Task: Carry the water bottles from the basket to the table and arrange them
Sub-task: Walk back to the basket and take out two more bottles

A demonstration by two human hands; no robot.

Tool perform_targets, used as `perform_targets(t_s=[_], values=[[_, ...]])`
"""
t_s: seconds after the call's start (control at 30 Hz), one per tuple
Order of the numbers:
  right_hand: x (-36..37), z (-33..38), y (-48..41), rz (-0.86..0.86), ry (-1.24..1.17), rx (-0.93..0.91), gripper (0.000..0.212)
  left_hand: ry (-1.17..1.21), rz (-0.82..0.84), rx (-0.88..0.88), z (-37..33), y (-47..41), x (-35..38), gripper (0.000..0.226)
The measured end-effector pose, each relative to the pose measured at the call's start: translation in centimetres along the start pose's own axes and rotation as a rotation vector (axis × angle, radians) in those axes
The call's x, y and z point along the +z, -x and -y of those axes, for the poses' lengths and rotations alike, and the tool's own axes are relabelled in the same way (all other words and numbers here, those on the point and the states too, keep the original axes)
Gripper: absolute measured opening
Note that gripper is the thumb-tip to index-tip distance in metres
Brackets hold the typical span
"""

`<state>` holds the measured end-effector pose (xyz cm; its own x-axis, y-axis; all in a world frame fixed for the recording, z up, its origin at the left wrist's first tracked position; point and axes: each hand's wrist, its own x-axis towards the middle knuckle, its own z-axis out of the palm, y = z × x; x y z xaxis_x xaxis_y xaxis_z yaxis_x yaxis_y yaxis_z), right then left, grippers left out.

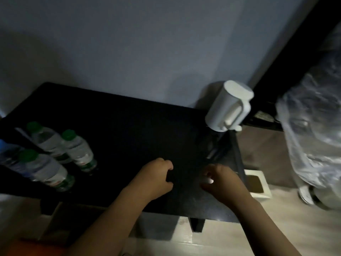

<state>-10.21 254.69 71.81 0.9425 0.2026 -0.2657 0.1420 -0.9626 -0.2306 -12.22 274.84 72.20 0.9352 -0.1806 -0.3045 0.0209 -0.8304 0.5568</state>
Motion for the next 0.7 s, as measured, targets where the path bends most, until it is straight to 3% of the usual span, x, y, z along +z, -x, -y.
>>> perform_targets(t_s=[0.37, 0.7], values=[[-4.1, -17.0, 14.0, -0.261, -0.291, 0.453, 0.029, -0.116, 0.171, 0.379, -17.5, -2.0, 8.9, 0.041], [-7.2, -26.0, 23.1, -0.472, -0.369, 0.784, 0.033, -0.199, 0.270, 0.735, -32.7, -4.5, 13.6, 0.037]])
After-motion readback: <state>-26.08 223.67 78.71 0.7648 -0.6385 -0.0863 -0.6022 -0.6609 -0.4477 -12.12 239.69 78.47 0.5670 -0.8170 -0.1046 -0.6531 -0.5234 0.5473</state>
